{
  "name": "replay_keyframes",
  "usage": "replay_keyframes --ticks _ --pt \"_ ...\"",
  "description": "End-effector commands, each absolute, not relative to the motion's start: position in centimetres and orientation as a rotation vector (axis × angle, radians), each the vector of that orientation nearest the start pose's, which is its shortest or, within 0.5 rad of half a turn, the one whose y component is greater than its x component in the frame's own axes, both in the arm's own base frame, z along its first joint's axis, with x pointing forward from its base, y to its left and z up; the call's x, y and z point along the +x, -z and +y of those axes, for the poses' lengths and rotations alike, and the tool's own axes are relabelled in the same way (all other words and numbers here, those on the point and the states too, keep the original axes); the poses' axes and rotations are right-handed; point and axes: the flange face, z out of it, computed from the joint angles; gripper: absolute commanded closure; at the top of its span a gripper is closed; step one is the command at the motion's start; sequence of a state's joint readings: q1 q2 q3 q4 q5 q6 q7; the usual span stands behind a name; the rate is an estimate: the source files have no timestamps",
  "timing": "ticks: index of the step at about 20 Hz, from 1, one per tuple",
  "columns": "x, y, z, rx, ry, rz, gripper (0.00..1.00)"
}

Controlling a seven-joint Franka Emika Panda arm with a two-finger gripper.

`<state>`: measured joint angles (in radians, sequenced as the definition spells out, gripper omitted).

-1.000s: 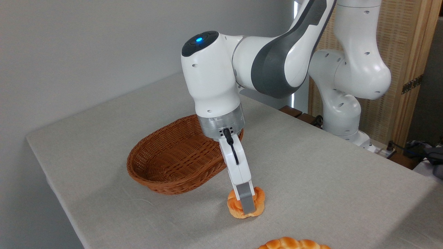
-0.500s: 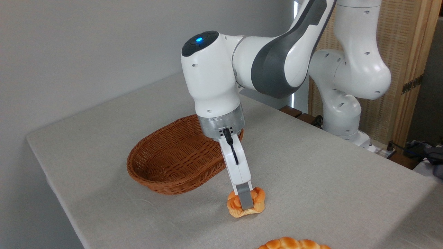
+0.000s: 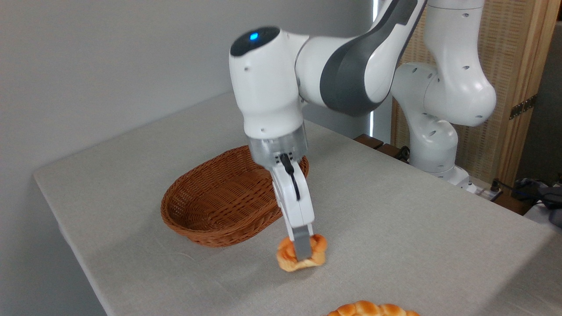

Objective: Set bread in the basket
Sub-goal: 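Lift the bun and carry it over the wicker basket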

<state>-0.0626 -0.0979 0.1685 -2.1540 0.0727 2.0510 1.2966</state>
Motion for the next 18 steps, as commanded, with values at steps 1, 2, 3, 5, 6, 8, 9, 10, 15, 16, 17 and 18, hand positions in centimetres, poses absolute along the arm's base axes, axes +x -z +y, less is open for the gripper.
replay_keyframes --ticks 1,2,3,5,6,8,9,10,15,16,17,18 --pt "52.3 -49.3 6.3 -2.668 0.094 1.706 0.75" --pt "52.5 -49.6 6.2 -2.688 0.104 1.684 0.75" --pt "52.7 -50.7 6.2 -2.722 0.129 1.631 0.74" --pt "53.0 -52.5 6.1 -2.764 0.153 1.549 0.70" --pt "53.2 -53.6 5.7 -2.793 0.156 1.496 0.67" --pt "53.2 -54.3 5.1 -2.843 0.151 1.414 0.67" --pt "53.2 -54.4 4.7 -2.860 0.142 1.390 0.67" --pt "53.2 -54.5 3.7 -2.895 0.137 1.349 0.67" --pt "53.4 -54.1 -1.1 -3.032 0.146 1.213 0.61" --pt "53.4 -54.0 -2.0 -3.071 0.148 1.161 0.61" --pt "53.4 -54.0 -2.5 -3.083 0.149 1.146 0.61" --pt "53.3 -54.0 -3.5 -3.099 0.150 1.135 0.60"
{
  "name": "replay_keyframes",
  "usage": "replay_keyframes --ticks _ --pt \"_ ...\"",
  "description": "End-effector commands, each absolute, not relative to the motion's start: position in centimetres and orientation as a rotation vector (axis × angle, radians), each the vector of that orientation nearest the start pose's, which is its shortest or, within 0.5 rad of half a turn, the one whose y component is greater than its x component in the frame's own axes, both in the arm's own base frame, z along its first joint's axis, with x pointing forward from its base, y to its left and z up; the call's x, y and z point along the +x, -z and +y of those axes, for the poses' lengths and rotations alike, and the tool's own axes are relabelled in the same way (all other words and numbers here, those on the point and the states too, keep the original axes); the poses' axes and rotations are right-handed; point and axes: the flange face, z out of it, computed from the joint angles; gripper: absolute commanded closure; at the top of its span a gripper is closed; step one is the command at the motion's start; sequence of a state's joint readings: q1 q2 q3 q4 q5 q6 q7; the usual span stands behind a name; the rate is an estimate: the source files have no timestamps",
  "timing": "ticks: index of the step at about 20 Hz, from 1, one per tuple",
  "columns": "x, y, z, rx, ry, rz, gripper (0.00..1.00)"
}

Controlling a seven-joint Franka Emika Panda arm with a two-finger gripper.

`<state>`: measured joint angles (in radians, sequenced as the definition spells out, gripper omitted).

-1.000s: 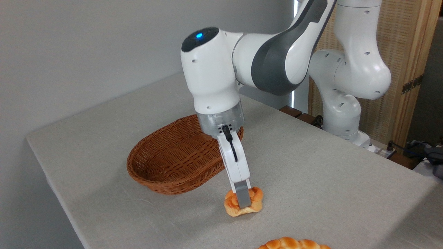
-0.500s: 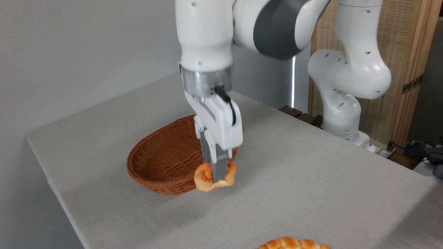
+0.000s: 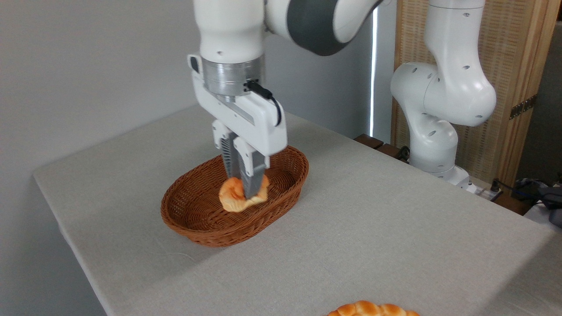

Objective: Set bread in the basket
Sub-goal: 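Lift the bun and carry it over the wicker basket, then lower the bun into the basket and open the gripper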

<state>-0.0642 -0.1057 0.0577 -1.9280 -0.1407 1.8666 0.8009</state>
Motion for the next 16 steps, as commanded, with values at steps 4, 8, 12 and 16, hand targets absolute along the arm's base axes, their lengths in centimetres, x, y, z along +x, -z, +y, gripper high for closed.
replay_keyframes --ticks 4,8,12,16 --pt "53.8 -52.8 -5.6 -3.126 0.131 1.140 0.52" --pt "54.3 -51.9 -6.6 -3.124 0.128 1.159 0.41" --pt "54.8 -50.9 -7.6 -3.125 0.137 1.174 0.33" --pt "55.4 -50.4 -7.9 -3.122 0.171 1.169 0.29"
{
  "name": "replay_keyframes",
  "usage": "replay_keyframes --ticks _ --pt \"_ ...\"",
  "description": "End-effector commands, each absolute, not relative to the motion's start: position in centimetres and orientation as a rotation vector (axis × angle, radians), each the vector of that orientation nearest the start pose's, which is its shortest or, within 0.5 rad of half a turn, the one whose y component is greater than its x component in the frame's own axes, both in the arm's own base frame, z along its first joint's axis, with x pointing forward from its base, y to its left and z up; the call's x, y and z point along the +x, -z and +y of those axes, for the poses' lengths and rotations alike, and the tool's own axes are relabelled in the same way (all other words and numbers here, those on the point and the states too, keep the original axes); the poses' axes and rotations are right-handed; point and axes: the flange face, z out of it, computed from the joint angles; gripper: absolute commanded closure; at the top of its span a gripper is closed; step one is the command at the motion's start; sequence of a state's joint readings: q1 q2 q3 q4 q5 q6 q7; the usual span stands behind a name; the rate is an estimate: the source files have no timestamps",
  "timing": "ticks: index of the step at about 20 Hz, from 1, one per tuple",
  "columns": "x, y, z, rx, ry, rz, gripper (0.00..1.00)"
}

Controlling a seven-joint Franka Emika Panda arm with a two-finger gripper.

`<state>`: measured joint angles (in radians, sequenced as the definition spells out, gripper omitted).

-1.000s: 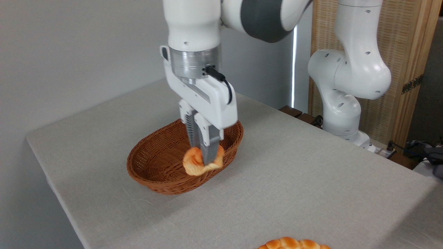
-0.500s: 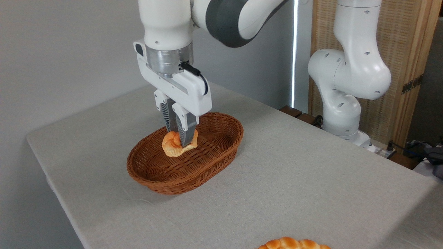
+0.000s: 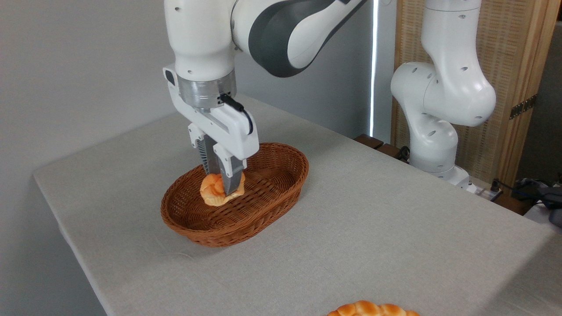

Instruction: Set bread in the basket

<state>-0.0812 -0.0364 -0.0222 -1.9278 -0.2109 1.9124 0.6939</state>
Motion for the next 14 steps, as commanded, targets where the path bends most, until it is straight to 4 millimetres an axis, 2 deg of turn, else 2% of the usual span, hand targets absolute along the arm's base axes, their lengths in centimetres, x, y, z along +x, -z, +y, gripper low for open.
replay_keyframes --ticks 1,2,3,6,14 --pt "55.39 -50.43 -8.23 -3.118 0.174 1.178 0.26" --pt "55.37 -50.37 -8.31 -3.117 0.174 1.180 0.24" --pt "55.44 -50.44 -8.38 -3.116 0.185 1.175 0.14" --pt "55.61 -50.60 -8.36 -3.124 0.208 1.137 0.03" --pt "55.61 -50.60 -8.36 -3.125 0.208 1.135 0.00"
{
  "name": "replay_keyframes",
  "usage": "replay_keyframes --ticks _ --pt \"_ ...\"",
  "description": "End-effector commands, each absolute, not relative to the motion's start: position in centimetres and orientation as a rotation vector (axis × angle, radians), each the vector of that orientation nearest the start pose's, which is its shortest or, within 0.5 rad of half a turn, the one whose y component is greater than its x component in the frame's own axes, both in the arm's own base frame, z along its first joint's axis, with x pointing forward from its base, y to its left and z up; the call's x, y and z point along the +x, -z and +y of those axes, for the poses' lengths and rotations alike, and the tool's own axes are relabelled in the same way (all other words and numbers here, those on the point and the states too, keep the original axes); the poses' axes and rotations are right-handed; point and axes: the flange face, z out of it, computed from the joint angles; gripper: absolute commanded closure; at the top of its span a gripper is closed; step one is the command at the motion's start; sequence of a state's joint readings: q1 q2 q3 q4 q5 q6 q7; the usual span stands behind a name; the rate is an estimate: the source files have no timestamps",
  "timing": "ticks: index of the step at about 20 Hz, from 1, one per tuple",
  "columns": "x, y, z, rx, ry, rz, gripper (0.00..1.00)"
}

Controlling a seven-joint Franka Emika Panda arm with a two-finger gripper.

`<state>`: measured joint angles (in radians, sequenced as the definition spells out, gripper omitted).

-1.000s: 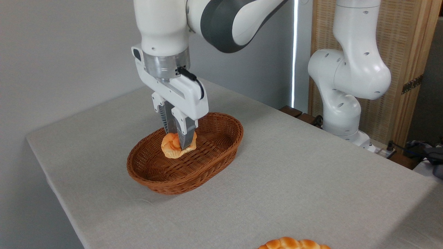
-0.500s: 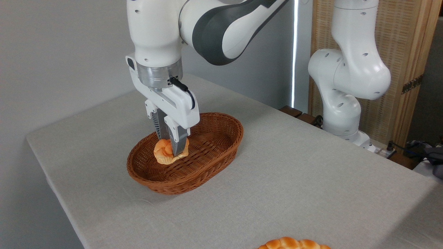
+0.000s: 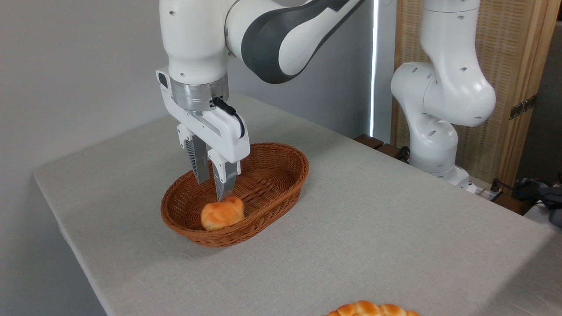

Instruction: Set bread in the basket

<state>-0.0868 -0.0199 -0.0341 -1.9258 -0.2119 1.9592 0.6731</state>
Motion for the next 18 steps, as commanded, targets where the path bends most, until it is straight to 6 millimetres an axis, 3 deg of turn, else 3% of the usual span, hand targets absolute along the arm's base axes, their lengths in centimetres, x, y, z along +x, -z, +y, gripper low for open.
replay_keyframes --ticks 1,8,14,17,18 --pt "55.6 -50.6 -8.4 -3.124 0.208 1.137 0.00" --pt "55.5 -51.6 -8.3 -3.108 0.235 1.138 0.00" --pt "56.2 -56.3 -7.3 -2.996 0.312 1.152 0.00" --pt "55.9 -57.0 -6.5 -2.996 0.242 1.154 0.00" --pt "55.7 -58.5 -5.8 -3.005 0.222 1.144 0.00"
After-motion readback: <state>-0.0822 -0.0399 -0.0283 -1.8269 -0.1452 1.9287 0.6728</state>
